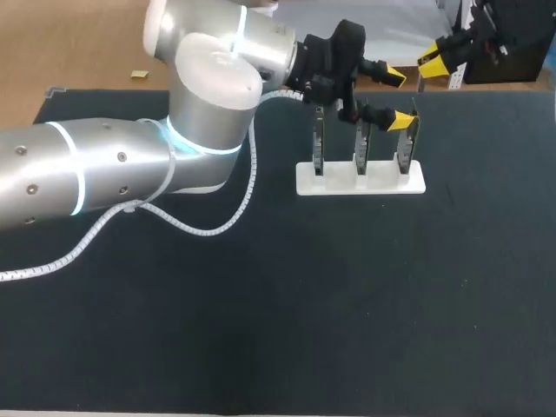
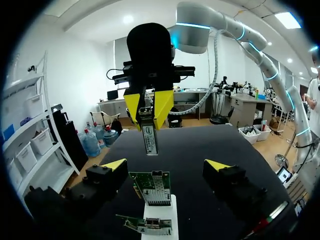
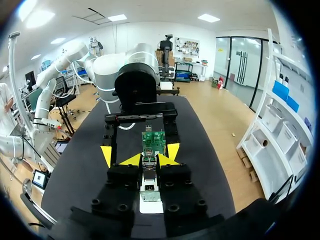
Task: Pick up the optical module with the left hand, and insert it into the network port with the right hand.
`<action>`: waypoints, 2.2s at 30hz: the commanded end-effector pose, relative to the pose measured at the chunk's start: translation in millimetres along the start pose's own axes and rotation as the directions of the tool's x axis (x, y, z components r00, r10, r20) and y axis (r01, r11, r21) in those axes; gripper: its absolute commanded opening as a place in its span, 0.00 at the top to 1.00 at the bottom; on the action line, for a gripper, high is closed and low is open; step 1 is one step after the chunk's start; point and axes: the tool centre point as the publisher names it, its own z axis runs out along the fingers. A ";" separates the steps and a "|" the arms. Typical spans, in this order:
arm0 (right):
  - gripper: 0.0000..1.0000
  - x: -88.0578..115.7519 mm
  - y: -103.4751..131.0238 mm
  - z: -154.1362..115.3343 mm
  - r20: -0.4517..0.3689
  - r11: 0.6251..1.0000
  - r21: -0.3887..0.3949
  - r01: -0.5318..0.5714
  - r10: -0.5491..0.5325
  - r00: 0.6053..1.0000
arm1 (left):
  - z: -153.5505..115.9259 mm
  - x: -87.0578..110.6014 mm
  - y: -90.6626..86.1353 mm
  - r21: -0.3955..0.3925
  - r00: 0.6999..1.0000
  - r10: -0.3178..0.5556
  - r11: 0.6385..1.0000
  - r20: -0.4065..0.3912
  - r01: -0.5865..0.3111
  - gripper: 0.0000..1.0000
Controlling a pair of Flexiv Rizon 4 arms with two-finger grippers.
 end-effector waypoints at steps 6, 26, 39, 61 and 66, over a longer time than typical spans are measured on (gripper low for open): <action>1.00 0.4 1.2 0.0 -0.003 1.000 0.006 0.000 0.000 1.000 | 4.1 4.0 -1.6 0.024 0.999 -0.033 0.999 -0.043 0.034 0.00; 1.00 0.4 1.3 -0.2 0.001 1.000 0.013 0.012 -0.012 1.000 | 7.3 12.5 -4.2 0.035 0.992 -0.046 0.998 -0.113 0.050 0.00; 1.00 0.1 -1.3 -0.5 -0.004 1.000 0.012 0.017 -0.017 1.000 | 7.7 15.3 -3.9 0.045 0.989 -0.040 0.998 -0.141 0.046 0.00; 1.00 1.0 -3.4 -2.1 -0.007 1.000 0.007 0.022 -0.022 1.000 | 9.6 21.7 -4.4 0.064 0.979 -0.045 0.996 -0.199 0.059 0.00; 1.00 1.8 -2.9 -1.9 -0.004 1.000 0.008 0.020 -0.020 1.000 | 10.2 21.3 -4.0 0.063 0.974 -0.044 0.996 -0.220 0.059 0.00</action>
